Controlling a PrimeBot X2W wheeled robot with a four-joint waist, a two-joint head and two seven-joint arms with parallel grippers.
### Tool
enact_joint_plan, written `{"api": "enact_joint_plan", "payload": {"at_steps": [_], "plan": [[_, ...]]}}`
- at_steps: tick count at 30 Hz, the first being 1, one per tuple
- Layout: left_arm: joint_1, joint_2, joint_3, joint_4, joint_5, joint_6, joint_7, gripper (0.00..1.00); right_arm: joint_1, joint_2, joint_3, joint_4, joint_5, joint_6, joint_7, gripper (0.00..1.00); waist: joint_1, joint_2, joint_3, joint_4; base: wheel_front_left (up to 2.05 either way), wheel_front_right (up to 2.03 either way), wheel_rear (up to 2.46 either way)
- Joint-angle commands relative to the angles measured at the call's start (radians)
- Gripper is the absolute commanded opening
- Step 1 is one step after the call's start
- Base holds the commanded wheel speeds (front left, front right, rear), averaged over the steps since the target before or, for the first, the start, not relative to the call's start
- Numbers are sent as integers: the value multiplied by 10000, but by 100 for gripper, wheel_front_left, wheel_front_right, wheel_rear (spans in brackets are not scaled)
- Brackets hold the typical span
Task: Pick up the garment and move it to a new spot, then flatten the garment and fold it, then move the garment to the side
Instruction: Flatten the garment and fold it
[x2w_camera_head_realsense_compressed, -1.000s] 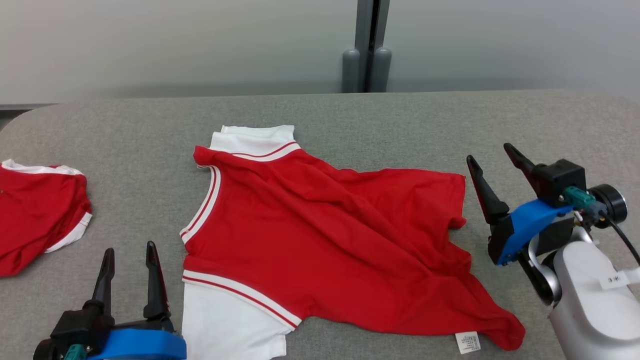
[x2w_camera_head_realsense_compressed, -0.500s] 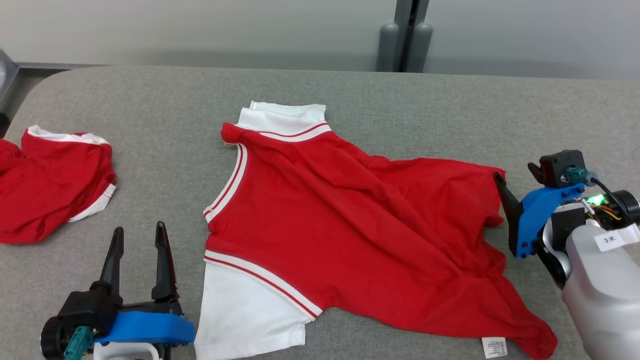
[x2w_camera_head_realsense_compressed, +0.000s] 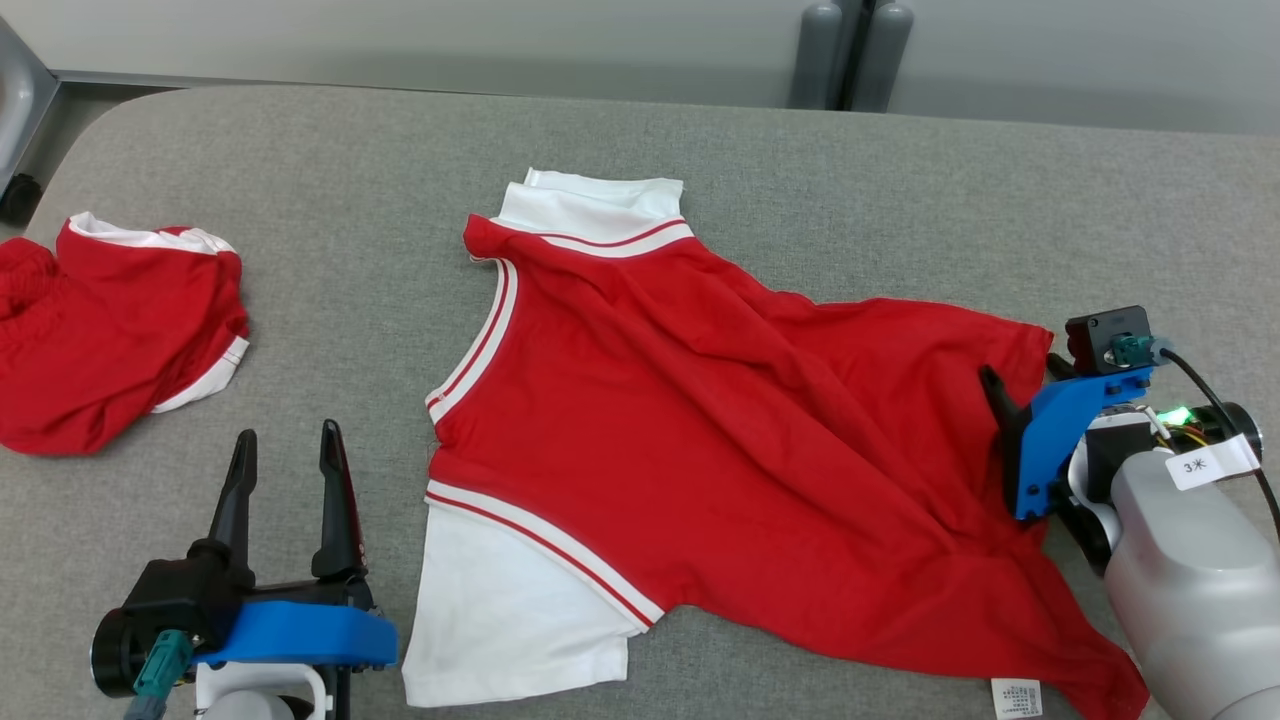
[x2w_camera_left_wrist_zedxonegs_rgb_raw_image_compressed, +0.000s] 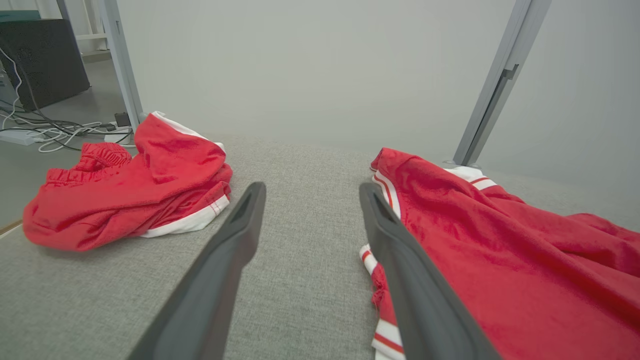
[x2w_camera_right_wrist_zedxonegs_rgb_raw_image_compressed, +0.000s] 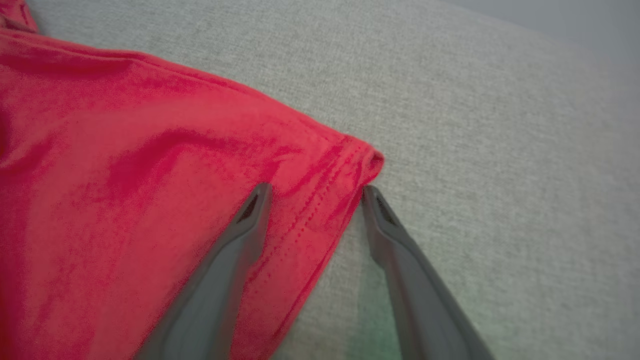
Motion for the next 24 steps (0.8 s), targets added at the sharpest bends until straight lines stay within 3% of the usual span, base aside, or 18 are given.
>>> {"api": "enact_joint_plan", "payload": {"at_steps": [1, 16, 19, 20, 21, 24], "plan": [[-161, -10, -13, 20, -54, 15, -25, 100, -4, 167, 144, 112, 185, 20, -164, 0, 1, -1, 2, 13, 0, 0, 0], [-541, -9, -282, 23, -249, 34, -25, 100, -3165, -1242, 346, 279, 249, 9, -1307, 0, 1, -1, 476, 524, 0, 0, 0], [-650, -10, -323, 50, -303, 39, -25, 100, -3630, -1236, 280, 576, 156, 11, -1315, 0, 1, -1, 564, 627, 0, 0, 0], [-644, -10, -327, 50, -331, 49, -25, 100, -3711, -1218, 276, 706, 106, 11, -1219, 44, 1, -1, 582, 641, 0, 0, 0], [-630, -12, -339, 55, -343, 64, -25, 100, -3781, -1197, 291, 803, 75, 9, -1137, 98, 1, -1, 598, 655, 0, 0, 0], [-614, -12, -336, 45, -340, 102, -25, 100, -3880, -1131, 169, 940, 114, 9, -1345, 100, 1, -1, 618, 627, 0, 0, 0]]}}
